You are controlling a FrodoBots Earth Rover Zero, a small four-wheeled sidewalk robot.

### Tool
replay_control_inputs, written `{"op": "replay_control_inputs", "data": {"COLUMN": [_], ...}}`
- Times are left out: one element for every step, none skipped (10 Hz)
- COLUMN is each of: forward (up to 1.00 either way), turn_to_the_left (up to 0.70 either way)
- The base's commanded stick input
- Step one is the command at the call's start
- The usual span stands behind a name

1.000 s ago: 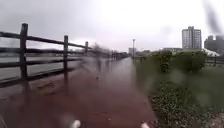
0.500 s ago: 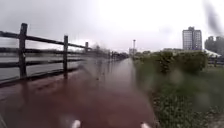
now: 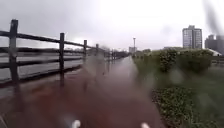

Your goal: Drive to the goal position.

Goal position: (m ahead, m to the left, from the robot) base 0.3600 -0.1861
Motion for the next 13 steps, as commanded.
{"op": "replay_control_inputs", "data": {"forward": [0.7,0.7,0.7,0.7,0.7,0.7,0.7,0.7,0.7,0.7,0.7,0.7,0.7], "turn_to_the_left": [-0.19,-0.22,-0.25,-0.24,-0.16,-0.08,0.0,0.0,0.0,0.0,0.0,0.0,0.0]}}
